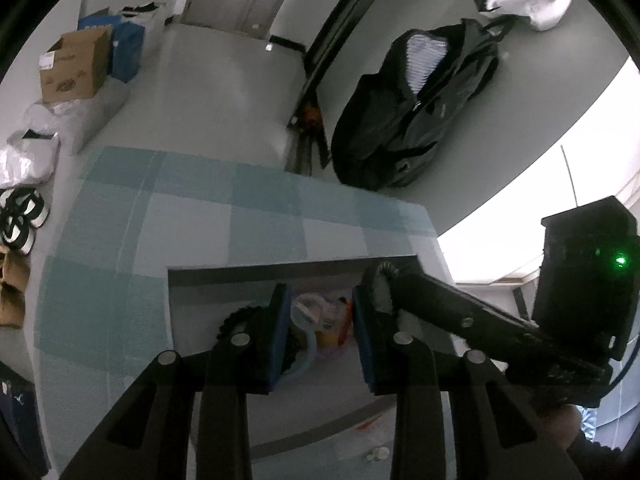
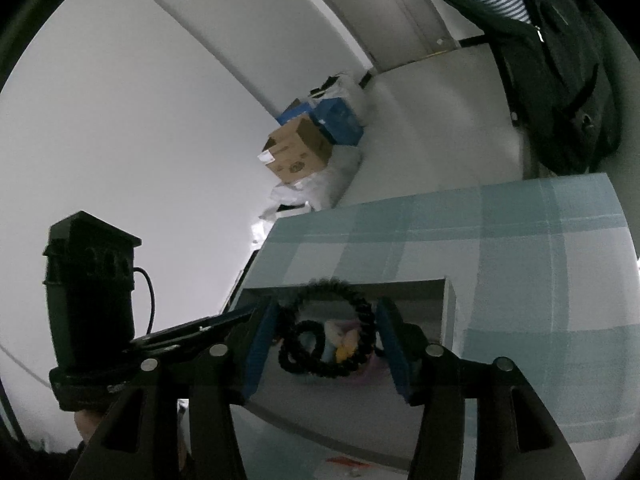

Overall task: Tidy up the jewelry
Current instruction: 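Open the right gripper to drop the bracelet into the box, then withdraw both grippers toward the small white bead and red-capped item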

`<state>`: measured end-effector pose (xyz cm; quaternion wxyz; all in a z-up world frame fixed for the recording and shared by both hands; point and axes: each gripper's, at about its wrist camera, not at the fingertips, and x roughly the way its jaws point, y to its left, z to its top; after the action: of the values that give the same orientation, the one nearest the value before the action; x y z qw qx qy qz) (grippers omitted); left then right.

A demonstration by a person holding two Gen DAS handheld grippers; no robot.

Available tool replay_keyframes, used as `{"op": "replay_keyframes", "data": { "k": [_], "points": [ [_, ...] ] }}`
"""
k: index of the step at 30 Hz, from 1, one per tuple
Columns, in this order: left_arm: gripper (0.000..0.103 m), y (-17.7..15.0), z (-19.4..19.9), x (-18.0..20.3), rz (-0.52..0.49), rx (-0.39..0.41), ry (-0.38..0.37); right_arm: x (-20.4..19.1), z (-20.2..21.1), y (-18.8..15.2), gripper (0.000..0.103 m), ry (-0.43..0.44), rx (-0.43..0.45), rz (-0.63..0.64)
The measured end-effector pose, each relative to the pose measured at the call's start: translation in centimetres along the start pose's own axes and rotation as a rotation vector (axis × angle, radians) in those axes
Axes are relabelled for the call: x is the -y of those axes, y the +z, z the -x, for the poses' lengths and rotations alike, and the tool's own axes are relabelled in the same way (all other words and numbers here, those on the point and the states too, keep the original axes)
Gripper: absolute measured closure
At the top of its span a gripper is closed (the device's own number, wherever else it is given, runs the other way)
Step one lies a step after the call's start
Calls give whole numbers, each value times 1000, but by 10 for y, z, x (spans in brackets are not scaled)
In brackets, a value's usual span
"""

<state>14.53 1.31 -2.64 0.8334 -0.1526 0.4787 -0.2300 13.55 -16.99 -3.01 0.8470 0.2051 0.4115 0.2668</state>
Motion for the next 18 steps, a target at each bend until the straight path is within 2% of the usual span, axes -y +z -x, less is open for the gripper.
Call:
{"op": "replay_keyframes", "data": {
  "k": [2,4,8,18],
  "points": [
    [66,-1,0,-3,23,-7,-17,1,2,-1,50,-1,3,-1],
    [52,-2,2,-6,41,6,-8,0,3,-2,46,3,7,-1],
    [51,-5,8,-7,50,33,-6,-1,8,-4,45,-8,17,3],
    [51,-13,25,0,10,82,82,-4,34,-6,38,-34,89,8]
  ]
}}
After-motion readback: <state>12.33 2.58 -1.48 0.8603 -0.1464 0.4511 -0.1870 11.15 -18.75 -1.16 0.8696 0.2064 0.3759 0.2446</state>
